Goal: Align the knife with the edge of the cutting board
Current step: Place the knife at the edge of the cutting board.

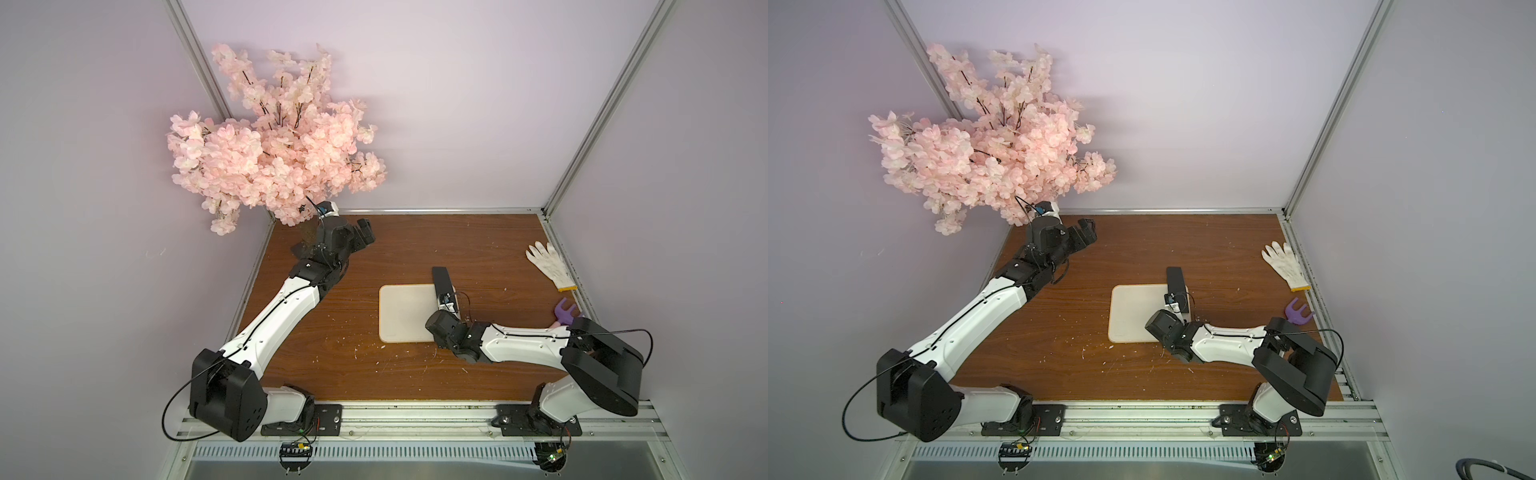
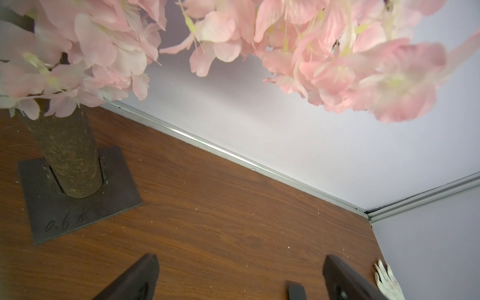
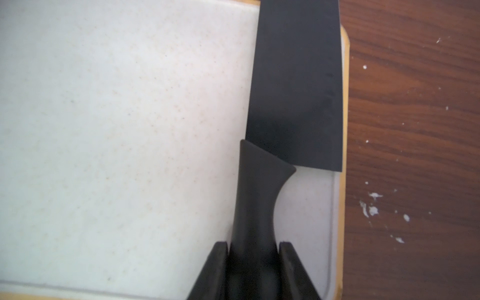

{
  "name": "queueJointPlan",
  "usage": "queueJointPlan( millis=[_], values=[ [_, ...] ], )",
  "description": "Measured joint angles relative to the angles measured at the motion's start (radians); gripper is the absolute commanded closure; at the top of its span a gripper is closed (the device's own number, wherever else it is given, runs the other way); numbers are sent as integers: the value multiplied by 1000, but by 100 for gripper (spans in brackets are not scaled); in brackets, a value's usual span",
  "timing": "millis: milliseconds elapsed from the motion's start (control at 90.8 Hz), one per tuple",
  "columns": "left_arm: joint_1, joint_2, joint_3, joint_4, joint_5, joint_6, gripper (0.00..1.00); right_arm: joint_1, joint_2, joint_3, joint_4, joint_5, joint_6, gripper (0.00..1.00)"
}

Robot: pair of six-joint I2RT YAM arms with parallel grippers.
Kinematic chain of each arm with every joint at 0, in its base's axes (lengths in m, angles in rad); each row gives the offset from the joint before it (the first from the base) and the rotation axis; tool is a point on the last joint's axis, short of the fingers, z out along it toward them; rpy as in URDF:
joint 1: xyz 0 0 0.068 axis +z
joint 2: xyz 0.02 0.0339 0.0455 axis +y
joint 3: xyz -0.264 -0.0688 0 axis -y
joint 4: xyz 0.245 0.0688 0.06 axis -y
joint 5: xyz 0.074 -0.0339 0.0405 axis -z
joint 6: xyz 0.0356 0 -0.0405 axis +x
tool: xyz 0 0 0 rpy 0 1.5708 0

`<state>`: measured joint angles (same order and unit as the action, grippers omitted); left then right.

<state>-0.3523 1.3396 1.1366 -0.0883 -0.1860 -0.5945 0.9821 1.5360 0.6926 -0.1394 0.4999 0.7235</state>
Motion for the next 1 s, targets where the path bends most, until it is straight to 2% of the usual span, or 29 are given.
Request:
queueJointPlan(
  millis=[495, 793, 1002],
  values=[
    [0, 0, 0, 0, 2, 0, 0, 100, -84, 51, -148, 118, 68, 100],
    [0, 0, 0, 0, 3, 0, 0, 179, -79, 56, -204, 146, 157, 100],
    [0, 0, 0, 0, 3, 0, 0, 201, -5, 56, -196, 153, 195, 100]
  ],
)
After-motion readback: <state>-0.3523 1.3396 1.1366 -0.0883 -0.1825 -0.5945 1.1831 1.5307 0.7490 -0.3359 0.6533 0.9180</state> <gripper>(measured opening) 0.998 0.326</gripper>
